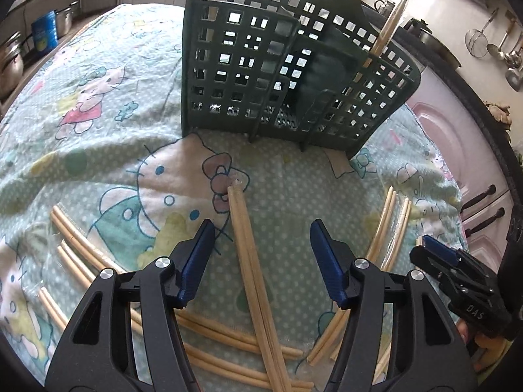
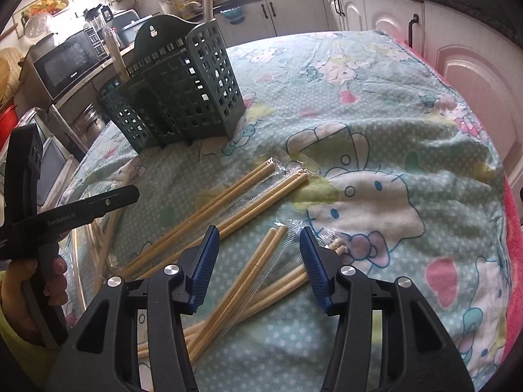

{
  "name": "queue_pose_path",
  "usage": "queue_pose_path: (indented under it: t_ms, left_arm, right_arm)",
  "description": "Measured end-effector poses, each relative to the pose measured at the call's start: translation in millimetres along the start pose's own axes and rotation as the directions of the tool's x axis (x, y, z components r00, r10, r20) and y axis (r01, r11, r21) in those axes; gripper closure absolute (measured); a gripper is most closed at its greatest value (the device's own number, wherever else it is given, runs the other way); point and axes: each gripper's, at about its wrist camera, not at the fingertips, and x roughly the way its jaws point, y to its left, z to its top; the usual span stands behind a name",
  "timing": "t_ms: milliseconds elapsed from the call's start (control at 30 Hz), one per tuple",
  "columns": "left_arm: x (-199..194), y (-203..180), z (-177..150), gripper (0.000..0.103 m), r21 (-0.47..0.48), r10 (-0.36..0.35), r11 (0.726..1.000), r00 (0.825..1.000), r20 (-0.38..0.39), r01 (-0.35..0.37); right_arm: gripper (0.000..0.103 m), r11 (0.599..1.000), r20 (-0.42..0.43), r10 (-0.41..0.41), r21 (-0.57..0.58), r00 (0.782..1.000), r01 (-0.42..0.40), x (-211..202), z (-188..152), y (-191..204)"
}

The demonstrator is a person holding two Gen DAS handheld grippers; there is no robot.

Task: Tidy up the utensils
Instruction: 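Close the left tool on a wooden chopstick while the right tool grasps another chopstick, then lift the chopsticks upright and lower both tools into the green basket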

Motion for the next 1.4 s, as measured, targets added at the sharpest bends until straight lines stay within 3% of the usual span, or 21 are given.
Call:
queue_pose_path:
  t_ms: [300, 500, 700, 800, 1100, 1400]
  left_arm:
    - [6.6, 5.8, 11.0, 0.058, -0.018, -0.004, 1.0, 0.999, -0.037, 0.003]
    - [10.4, 6.0, 16.3, 0.066, -0.004, 0.019, 1.0, 0.999, -0.051, -0.02]
    - [13.7, 4.5, 21.1, 0.086, 0.026, 0.073, 0.997, 0.996, -0.056, -0.071]
    - [12.6, 5.8, 23.0, 0.094, 0.033, 0.073, 0.997, 0.996, -0.059, -0.071]
    - [-5.8, 1.0, 22.9, 0.096, 0.046, -0.007, 0.999, 0.999, -0.035, 0.008]
    - [-53.2, -12.2, 29.8, 0.098, 0.074, -0.093, 0.993, 0.993, 0.074, 0.087]
  right_arm:
    - [0.063, 0.999, -0.044, 0.023, 0.024, 0.999, -0.022, 13.8, 12.3, -1.6]
    - [0.08, 0.999, -0.047, 0.033, 0.035, 0.998, -0.031, 19.7, 19.1, -3.1]
    - [0.091, 0.998, -0.03, 0.049, 0.033, 0.998, -0.048, 16.2, 19.4, 2.0]
    - [0.092, 0.998, -0.021, 0.059, 0.03, 0.998, -0.059, 11.9, 19.8, 4.2]
    - [0.092, 0.993, 0.039, 0.118, -0.004, 0.992, -0.117, -14.1, 24.2, 18.6]
    - [0.092, 0.985, 0.099, 0.164, -0.074, 0.981, -0.157, -42.3, 31.0, 47.3]
